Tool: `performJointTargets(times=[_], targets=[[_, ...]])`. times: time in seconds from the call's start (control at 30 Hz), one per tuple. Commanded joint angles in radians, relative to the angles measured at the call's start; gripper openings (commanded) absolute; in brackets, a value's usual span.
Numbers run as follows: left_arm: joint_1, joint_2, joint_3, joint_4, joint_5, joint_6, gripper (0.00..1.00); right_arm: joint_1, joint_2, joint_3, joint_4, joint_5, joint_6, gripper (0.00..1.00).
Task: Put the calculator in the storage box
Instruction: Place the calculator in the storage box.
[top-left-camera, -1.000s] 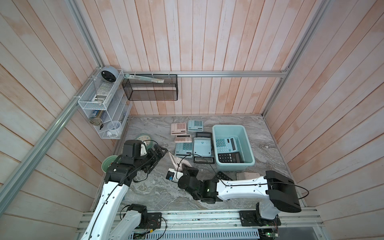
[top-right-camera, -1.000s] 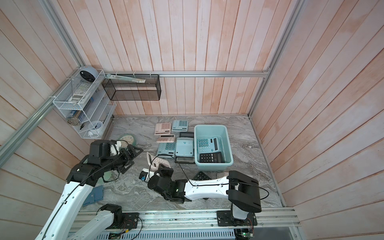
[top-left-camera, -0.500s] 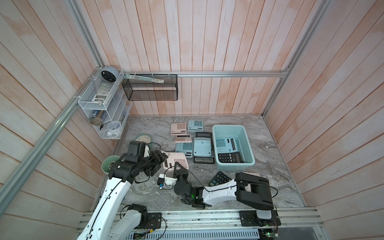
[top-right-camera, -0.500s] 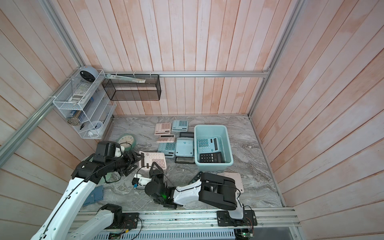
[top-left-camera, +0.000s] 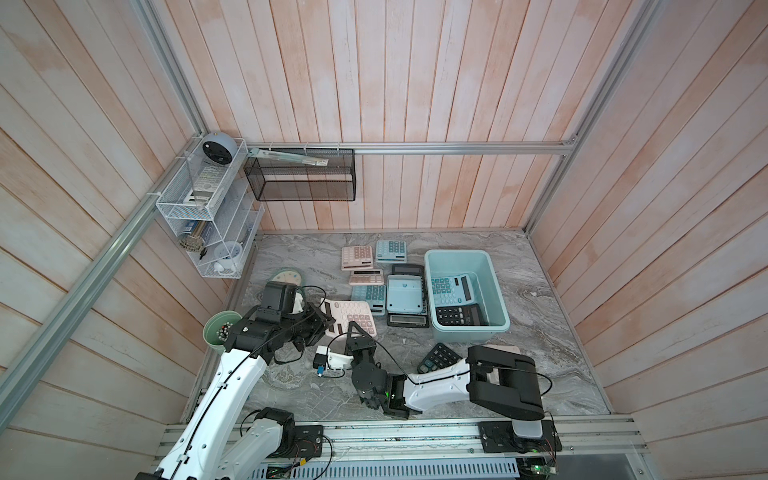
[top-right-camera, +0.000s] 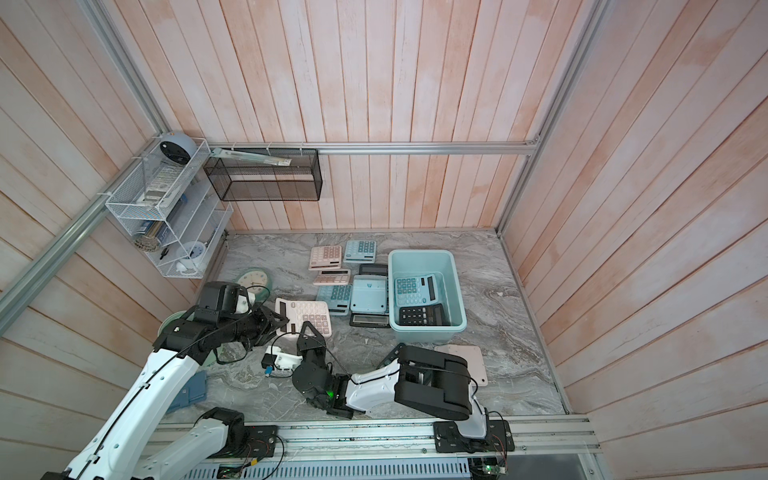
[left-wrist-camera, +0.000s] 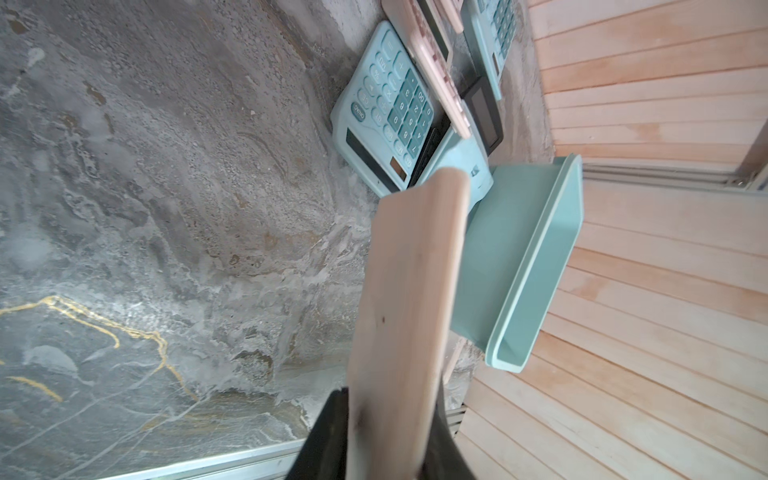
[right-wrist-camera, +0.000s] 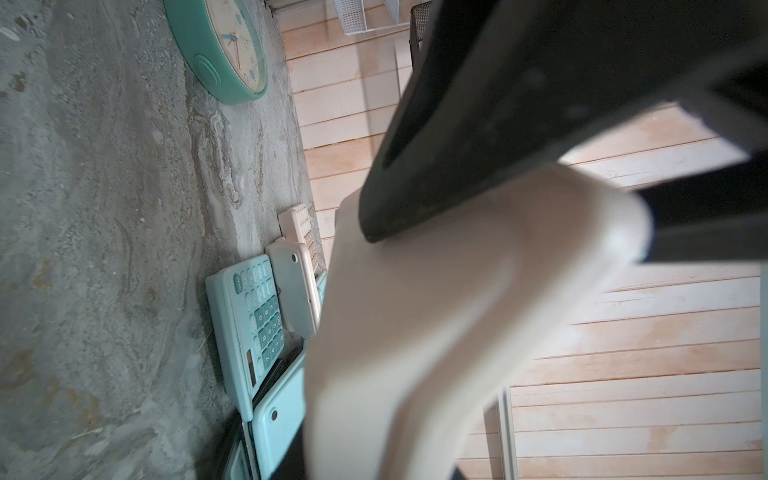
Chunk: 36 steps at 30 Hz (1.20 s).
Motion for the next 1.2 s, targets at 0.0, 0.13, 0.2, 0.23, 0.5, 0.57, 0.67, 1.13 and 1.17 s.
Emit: performJointTargets(times=[0.0,0.13,0.2,0.23,0.5,0.57,0.67,1.13,1.17], targets=[[-0.004,0.000,-0.012,0.041,0.017,-0.003,0.00,0.008,-0.044,-0.002,0.050,0.024,0.028,0.00],[-0.003,-0.005,0.003,0.048,-0.005,-0.002,0.00,0.013,-0.081,-0.004,-0.021,0.025,0.094,0.27],[-0.004,0.005,0.045,0.031,-0.049,0.013,0.00,0.016,-0.132,-0.009,-0.143,0.018,0.187,0.48],[-0.004,0.012,0.072,0.023,-0.075,0.029,0.00,0.016,-0.163,-0.009,-0.222,0.012,0.253,0.55],[-0.004,0.114,0.332,-0.054,-0.326,0.138,0.00,-0.074,-0.515,0.076,-1.156,-0.267,0.984,0.98],[-0.013,0.141,0.365,-0.030,-0.322,0.139,0.00,-0.140,-0.585,0.104,-1.290,-0.341,1.111,0.98],[-0.066,0.181,0.411,0.014,-0.350,0.132,0.00,-0.290,-0.686,0.142,-1.462,-0.465,1.280,0.98],[-0.440,0.543,0.722,0.180,-0.505,0.159,0.00,-1.244,-0.911,0.086,-1.692,-1.179,1.675,0.98],[-0.463,0.591,0.765,0.175,-0.510,0.164,0.00,-1.296,-0.905,0.074,-1.688,-1.217,1.687,0.98]])
